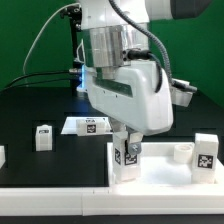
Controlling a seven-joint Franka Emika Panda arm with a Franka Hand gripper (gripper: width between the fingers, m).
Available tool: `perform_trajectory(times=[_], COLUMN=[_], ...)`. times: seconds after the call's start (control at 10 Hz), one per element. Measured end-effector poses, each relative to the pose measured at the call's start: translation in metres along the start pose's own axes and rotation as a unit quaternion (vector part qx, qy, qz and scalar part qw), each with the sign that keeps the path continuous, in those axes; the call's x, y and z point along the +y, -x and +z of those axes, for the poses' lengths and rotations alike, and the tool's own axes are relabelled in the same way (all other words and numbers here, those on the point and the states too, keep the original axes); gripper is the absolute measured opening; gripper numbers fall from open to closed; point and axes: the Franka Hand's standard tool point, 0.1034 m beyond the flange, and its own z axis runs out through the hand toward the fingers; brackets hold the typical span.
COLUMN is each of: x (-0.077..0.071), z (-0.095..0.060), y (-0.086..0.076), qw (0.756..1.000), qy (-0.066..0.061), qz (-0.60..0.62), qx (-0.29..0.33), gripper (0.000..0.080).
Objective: Assemble square table
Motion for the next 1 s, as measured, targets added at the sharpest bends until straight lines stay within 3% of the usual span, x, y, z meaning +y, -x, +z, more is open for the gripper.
perform_trajectory(times=[0.2, 0.3, 0.4, 0.6, 1.0], x=[0.0000, 0.0002, 0.0010, -0.0024, -0.0021], z=[0.0002, 0.0005, 0.0018, -0.0025, -0.0029], y=[0.0003, 0.0008, 0.0033, 0.0058, 0.0058], qw=[1.000, 1.000, 0.998, 0.960, 0.906], qy=[0.000, 0.001, 0.003, 0.005, 0.007], qz=[-0.003, -0.011, -0.056, -0.279, -0.423], qx=[0.000, 0.000, 0.000, 0.005, 0.005], gripper=[0.0296, 0.0482, 0.0597, 0.0638, 0.0649])
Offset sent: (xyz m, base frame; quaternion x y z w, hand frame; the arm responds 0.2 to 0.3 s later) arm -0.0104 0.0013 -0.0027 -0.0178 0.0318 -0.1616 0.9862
